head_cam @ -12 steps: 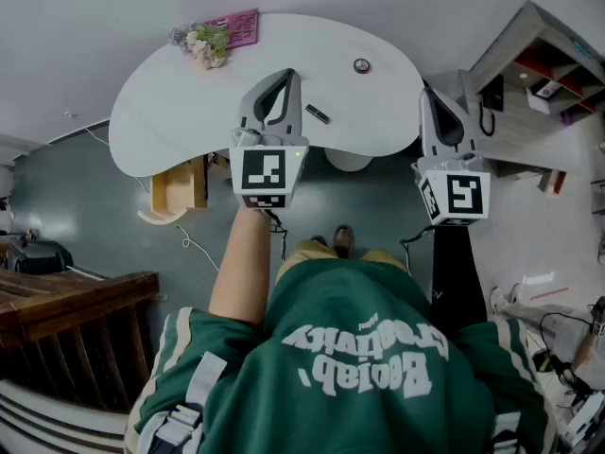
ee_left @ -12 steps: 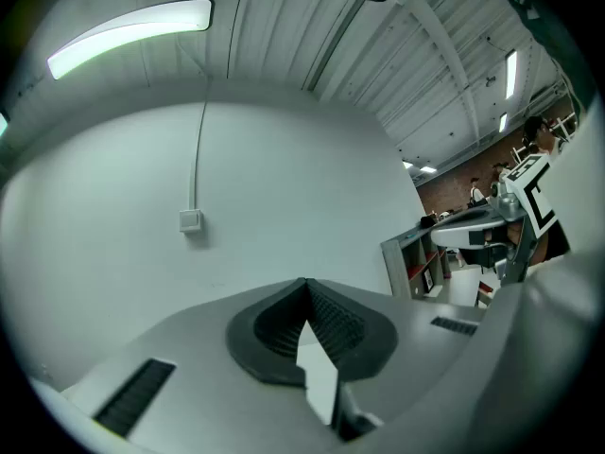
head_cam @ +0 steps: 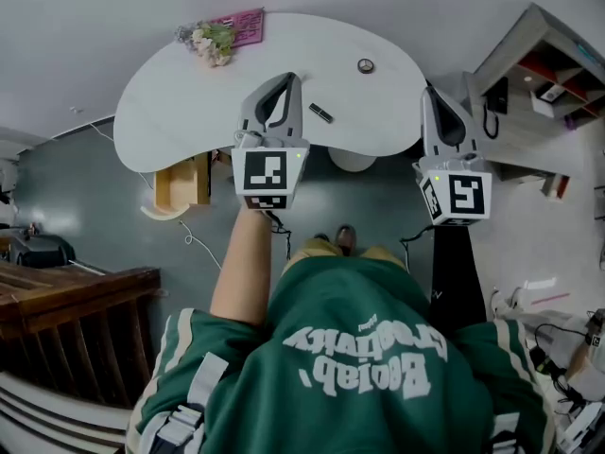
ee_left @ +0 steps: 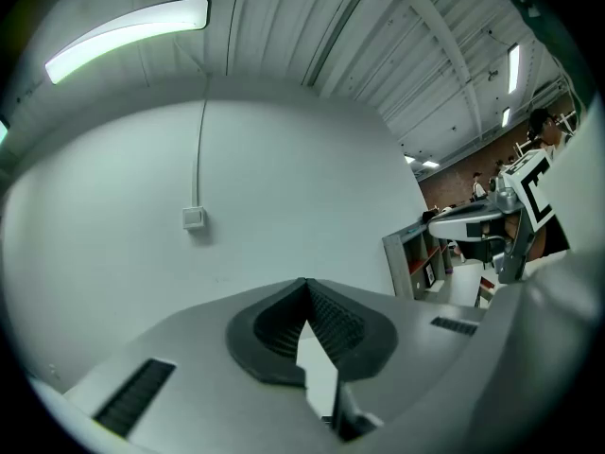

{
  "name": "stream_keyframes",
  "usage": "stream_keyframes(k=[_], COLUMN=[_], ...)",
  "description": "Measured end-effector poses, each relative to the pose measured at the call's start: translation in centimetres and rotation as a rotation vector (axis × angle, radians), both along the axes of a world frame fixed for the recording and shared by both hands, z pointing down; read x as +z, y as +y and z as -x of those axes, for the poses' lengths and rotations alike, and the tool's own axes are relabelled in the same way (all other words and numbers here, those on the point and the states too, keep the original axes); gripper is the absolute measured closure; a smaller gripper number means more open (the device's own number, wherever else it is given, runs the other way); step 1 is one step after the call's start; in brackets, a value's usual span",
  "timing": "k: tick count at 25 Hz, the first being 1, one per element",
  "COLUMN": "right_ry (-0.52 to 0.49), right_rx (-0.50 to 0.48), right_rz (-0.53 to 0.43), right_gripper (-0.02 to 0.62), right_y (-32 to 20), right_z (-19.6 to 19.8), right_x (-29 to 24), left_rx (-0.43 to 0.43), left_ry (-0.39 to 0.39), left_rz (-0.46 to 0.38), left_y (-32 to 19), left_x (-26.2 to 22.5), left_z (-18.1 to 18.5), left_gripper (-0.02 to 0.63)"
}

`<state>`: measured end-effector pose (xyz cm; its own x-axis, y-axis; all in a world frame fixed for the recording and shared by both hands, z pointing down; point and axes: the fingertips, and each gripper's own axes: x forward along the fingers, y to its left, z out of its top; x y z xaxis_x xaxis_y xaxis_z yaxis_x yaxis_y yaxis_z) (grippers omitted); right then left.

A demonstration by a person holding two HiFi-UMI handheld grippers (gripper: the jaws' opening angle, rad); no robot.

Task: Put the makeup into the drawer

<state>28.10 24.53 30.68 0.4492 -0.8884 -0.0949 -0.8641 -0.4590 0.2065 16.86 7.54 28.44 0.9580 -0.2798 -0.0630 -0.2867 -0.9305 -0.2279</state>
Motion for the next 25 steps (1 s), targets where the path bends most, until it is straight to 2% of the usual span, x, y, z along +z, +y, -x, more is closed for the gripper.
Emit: stream_keyframes(k=[9,17,21,22,23,24,25], right_ry=[-0.068,-0.097,-0.091,-0.088,-0.086,-0.083,-0.081], right_rx=[-0.027,-0.019,-0.016,-0.015,-0.011,-0.006,0.001], right_rz=[-0.012,0.001,0.022,0.028,0.034,0.038,0.042], right_gripper=[0.586,0.586,0.586,0.586,0.586,0.586,0.586], right_y=[-1.4,-4.8,-7.5,-8.2,-8.8,-9.3,-9.8], right_z=[-0.5,-3.3,-4.8,-5.1,-5.6,-6.0,-6.5], right_x=[1.9,2.8,2.8,2.7,2.6,2.6,2.5], left_rx=[-0.013,0.005,0.074,0.091,0.108,0.125,0.141], left_ry=[-0.074,-0.149,-0.285,-0.33,-0.381,-0.432,-0.479], left_rz=[0.011,0.026,0.031,0.026,0.024,0.024,0.023], left_y=[-1.5,-4.8,-7.1,-7.7,-8.3,-9.0,-9.7], left_x=[2.4,5.5,9.3,10.8,12.4,14.0,15.6], left_z=[-0.8,-3.8,-6.7,-7.4,-8.2,-8.9,-9.5], left_gripper=[0.592,0.592,0.582,0.548,0.462,0.421,0.411])
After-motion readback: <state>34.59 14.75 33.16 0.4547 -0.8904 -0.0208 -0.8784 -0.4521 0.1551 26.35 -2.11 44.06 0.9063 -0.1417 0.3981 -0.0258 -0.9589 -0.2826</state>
